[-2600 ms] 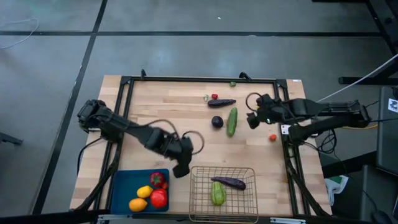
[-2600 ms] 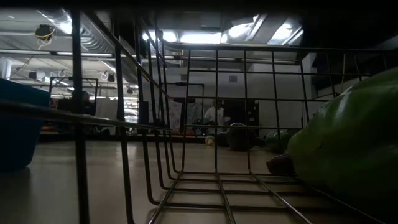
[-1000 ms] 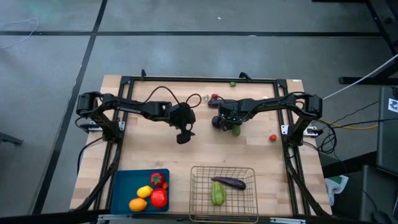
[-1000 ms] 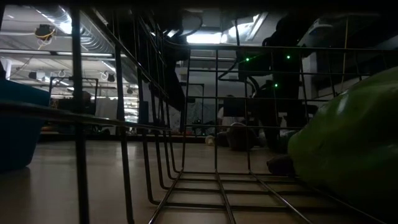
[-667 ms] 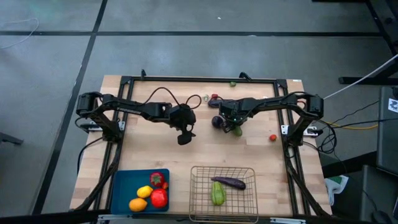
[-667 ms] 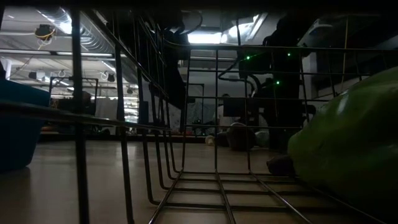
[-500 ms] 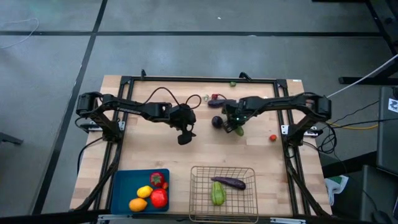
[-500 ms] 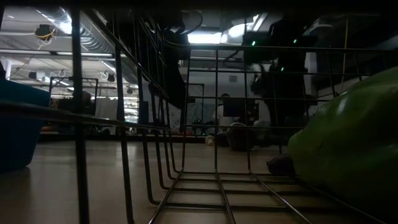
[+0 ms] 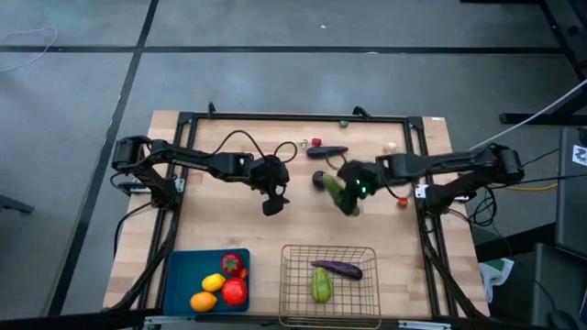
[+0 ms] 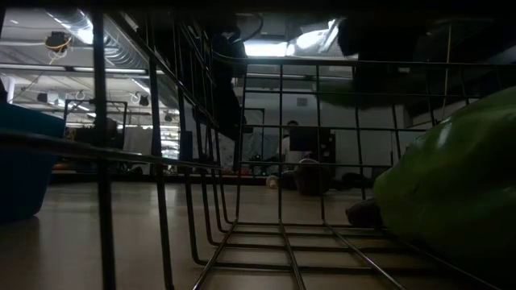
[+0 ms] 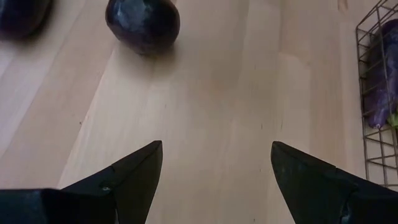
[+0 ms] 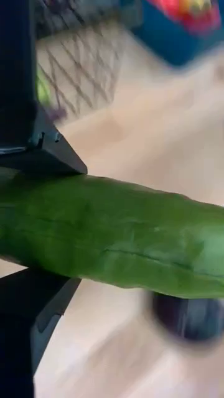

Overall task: Sort produce into baskets
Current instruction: Put the cucumber into the gold wire basket

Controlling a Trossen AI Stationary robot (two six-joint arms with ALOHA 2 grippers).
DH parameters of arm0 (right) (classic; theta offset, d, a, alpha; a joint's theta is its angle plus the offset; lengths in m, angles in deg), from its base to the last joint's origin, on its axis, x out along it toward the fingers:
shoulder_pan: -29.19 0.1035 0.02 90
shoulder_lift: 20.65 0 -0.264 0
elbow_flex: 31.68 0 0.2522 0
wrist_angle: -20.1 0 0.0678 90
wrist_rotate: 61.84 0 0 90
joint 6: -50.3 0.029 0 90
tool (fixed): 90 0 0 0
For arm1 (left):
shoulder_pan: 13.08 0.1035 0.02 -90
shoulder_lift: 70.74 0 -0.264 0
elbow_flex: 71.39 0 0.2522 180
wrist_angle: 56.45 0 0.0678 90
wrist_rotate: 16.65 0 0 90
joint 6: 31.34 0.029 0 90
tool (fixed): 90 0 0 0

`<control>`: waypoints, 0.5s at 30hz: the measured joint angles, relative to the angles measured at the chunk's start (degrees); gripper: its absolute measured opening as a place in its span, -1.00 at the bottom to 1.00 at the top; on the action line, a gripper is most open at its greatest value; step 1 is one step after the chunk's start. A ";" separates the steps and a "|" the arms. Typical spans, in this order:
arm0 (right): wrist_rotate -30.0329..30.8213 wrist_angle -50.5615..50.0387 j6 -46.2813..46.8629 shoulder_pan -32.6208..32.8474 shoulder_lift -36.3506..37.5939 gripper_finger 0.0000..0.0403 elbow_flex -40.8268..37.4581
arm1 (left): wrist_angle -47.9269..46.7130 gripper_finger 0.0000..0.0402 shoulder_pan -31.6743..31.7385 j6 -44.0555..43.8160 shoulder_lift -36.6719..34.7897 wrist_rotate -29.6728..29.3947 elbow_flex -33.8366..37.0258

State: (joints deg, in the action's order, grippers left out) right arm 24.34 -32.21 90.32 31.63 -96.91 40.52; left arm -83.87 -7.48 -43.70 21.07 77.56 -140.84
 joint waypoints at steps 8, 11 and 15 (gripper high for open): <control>0.15 12.93 -0.99 15.25 0.05 0.00 0.00 | 1.49 0.48 0.02 -0.08 0.00 -0.22 -0.01; 1.24 16.44 -2.92 20.02 -0.04 0.00 0.00 | 1.49 0.48 0.02 -1.49 0.00 -0.24 -0.01; 3.43 18.46 -4.39 25.21 -1.77 0.00 0.00 | 1.49 0.47 0.00 -3.54 0.02 -0.27 -0.01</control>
State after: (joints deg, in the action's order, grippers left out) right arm 27.77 -13.75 85.93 56.84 -98.68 40.52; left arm -82.38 -7.48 -47.23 21.10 77.30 -140.85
